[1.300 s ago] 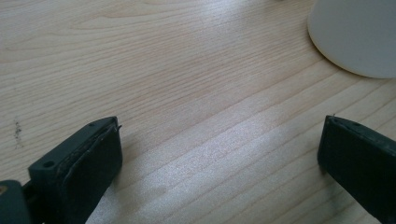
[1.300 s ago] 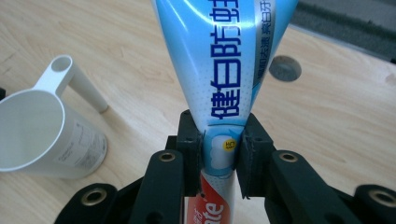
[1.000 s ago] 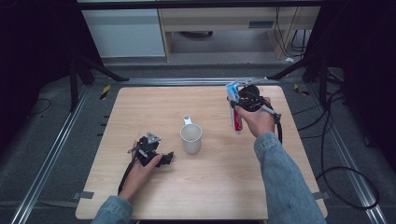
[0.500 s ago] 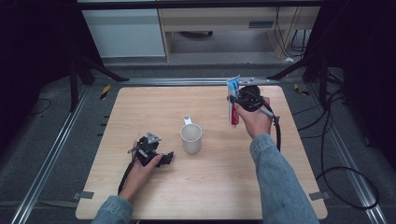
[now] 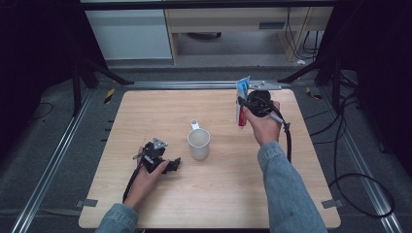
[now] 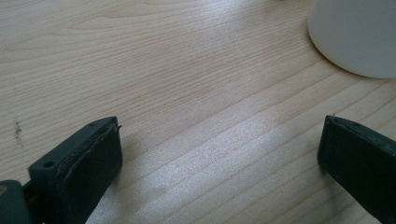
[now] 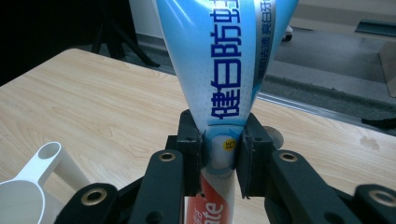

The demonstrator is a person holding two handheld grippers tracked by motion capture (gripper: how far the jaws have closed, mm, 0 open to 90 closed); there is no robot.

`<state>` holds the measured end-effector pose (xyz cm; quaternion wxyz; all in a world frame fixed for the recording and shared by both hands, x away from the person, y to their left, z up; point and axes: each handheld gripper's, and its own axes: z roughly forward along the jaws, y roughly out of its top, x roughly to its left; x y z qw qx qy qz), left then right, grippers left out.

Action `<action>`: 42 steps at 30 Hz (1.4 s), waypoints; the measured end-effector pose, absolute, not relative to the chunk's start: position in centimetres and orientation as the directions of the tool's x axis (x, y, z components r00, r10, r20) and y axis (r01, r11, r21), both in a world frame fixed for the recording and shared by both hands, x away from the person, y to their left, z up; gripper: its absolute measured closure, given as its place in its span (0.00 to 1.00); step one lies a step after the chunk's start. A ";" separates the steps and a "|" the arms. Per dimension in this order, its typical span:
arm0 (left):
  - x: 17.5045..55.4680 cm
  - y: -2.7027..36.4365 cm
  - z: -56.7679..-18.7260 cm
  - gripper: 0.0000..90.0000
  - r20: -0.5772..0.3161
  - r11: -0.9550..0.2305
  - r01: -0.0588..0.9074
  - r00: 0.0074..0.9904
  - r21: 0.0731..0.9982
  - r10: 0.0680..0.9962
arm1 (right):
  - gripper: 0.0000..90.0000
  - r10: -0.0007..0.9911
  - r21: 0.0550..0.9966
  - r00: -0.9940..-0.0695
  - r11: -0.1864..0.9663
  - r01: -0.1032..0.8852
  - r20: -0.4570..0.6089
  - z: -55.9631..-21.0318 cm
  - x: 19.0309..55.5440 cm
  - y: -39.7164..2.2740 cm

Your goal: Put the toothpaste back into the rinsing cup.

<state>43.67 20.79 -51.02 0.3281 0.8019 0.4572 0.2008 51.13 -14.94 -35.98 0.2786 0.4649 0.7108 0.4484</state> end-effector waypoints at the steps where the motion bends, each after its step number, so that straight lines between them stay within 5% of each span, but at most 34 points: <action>1: 43.7 20.8 -51.0 0.00 0.022 -0.367 0.601 0.502 0.710 0.865 | 0.82 0.913 0.902 -0.407 0.156 0.403 0.023 -36.0 51.0 -14.9; 42: 43.7 20.8 -51.0 0.00 0.023 -0.367 0.600 0.502 0.712 0.865 | 0.82 0.874 0.965 -0.485 0.156 0.212 -0.034 -32.6 44.7 -8.7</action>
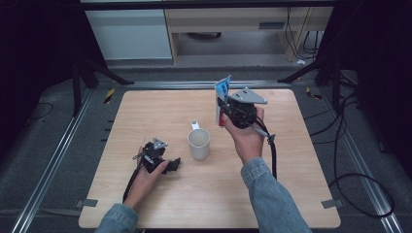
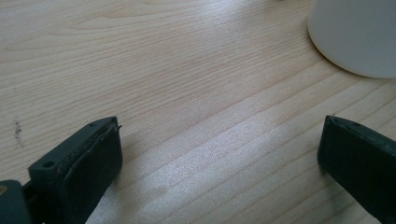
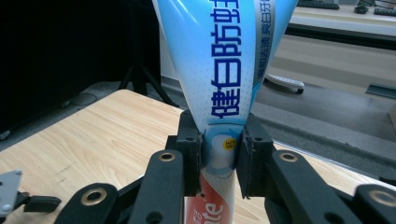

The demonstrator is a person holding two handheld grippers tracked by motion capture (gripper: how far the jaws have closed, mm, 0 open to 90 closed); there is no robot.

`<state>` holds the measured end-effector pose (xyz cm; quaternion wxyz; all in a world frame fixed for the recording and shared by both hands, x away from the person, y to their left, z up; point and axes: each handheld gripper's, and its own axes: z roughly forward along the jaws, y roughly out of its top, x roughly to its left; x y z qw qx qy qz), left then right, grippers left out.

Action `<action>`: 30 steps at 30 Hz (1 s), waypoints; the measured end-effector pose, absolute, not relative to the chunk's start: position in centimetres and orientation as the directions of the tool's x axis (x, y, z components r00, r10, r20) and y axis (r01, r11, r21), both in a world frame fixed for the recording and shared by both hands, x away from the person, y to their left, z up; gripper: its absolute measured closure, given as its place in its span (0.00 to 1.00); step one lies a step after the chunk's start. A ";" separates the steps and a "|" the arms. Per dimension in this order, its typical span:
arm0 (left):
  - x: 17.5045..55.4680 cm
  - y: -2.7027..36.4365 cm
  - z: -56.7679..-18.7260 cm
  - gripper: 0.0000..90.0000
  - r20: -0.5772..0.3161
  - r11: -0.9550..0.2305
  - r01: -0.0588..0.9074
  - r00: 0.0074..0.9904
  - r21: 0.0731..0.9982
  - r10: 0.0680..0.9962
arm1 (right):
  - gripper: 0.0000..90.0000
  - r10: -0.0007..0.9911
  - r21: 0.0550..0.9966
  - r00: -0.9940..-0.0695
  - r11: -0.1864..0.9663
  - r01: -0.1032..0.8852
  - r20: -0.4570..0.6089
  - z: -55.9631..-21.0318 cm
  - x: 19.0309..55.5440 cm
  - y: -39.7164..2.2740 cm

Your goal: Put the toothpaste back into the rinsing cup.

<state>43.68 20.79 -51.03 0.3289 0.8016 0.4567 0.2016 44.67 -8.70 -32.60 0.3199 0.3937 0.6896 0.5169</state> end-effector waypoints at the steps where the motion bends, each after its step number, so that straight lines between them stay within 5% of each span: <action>1: 43.7 20.8 -51.0 0.00 0.022 -0.366 0.600 0.501 0.711 0.865 | 0.82 0.872 0.966 -0.489 0.153 0.210 -0.032 -32.5 44.6 -8.5; 30: 43.7 20.8 -51.0 0.00 0.019 -0.361 0.601 0.498 0.714 0.867 | 0.82 0.841 0.977 -0.540 0.147 0.157 -0.039 -31.0 43.6 -5.5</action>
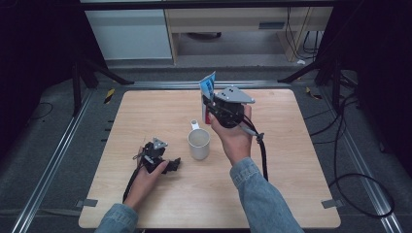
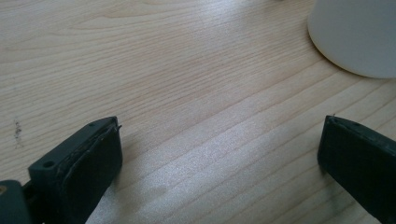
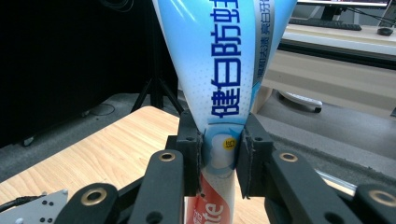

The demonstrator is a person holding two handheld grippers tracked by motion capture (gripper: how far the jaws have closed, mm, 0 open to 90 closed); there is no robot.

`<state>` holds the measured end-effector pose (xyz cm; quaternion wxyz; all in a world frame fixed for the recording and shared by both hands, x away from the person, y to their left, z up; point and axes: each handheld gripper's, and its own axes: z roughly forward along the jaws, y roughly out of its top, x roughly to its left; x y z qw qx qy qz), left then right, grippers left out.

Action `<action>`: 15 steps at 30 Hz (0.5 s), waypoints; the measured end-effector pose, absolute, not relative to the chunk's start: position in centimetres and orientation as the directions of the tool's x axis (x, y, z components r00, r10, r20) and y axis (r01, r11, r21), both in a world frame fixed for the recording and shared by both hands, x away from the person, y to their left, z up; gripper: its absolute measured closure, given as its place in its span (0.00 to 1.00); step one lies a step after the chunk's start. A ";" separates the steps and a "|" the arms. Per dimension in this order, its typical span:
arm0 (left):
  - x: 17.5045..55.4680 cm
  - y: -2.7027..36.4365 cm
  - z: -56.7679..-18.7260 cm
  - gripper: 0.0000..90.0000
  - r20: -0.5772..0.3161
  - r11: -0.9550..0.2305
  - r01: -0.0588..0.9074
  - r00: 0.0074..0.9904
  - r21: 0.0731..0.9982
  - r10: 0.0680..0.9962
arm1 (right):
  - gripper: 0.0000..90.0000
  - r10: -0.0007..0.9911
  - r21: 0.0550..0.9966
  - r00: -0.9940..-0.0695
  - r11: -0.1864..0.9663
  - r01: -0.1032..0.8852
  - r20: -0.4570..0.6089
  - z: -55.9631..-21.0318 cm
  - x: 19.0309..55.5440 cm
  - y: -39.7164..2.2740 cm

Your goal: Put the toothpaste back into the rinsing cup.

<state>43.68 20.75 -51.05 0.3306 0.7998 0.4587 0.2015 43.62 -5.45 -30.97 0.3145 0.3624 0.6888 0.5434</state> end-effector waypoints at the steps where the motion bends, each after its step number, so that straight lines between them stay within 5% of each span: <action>1: 43.7 20.8 -51.0 0.00 0.019 -0.361 0.601 0.498 0.714 0.867 | 0.82 0.841 0.977 -0.540 0.147 0.157 -0.039 -31.0 43.6 -5.5; 15: 43.7 20.8 -51.0 0.00 0.020 -0.361 0.601 0.498 0.713 0.867 | 0.82 0.824 0.978 -0.566 0.136 0.157 -0.024 -31.2 43.2 -4.3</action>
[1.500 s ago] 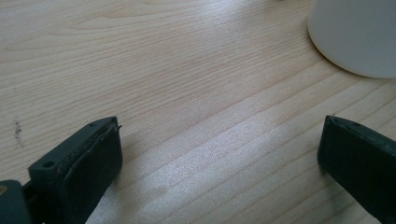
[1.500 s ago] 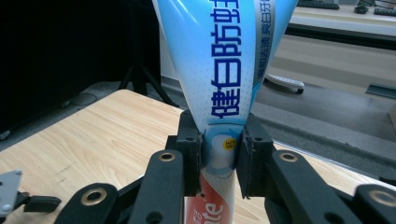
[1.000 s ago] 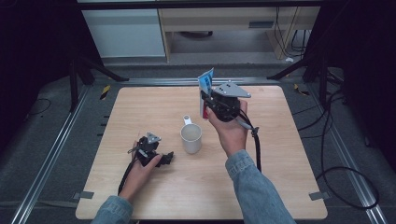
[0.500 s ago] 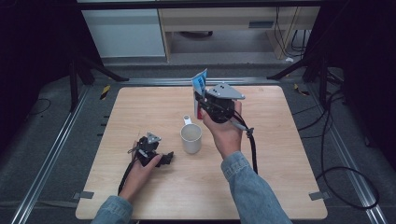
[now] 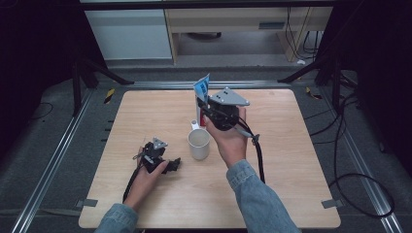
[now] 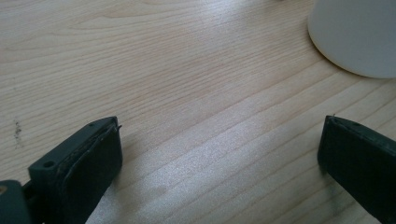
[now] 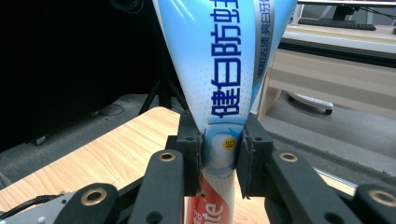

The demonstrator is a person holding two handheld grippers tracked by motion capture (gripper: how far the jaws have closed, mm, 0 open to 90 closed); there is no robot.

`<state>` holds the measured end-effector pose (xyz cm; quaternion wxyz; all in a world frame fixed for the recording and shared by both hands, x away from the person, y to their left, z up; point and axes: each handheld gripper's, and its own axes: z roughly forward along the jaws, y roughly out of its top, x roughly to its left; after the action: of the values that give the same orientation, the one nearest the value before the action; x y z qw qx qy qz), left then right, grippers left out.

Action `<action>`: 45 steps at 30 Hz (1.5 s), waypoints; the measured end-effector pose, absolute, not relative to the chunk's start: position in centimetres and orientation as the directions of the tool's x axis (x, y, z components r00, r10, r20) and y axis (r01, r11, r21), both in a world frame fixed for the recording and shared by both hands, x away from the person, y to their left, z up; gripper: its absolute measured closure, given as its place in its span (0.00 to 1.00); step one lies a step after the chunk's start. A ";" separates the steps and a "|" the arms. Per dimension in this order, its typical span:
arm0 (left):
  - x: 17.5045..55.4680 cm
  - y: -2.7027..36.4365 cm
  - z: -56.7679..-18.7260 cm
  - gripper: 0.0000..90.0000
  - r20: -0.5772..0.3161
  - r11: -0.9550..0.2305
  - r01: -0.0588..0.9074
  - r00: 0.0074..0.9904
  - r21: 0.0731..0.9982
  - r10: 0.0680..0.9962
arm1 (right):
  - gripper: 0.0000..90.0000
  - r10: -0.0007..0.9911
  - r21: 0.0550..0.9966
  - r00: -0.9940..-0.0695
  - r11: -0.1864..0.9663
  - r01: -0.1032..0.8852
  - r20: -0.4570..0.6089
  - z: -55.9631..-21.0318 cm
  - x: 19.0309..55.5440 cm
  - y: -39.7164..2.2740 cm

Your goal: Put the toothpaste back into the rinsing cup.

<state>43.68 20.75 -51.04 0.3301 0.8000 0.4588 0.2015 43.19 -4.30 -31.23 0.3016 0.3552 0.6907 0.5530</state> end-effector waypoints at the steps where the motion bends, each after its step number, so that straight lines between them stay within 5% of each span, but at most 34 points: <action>1: 43.7 20.8 -51.0 0.00 0.019 -0.362 0.602 0.499 0.712 0.867 | 0.82 0.825 0.978 -0.565 0.136 0.157 -0.024 -31.3 43.2 -4.3; 45: 43.7 20.8 -51.0 0.00 0.022 -0.365 0.600 0.501 0.712 0.865 | 0.82 0.808 0.960 -0.589 0.146 0.240 0.025 -36.3 43.0 -3.1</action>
<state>43.68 20.78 -51.03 0.3291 0.8012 0.4574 0.2014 42.96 -3.08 -36.34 0.2630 0.3690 0.7097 0.5394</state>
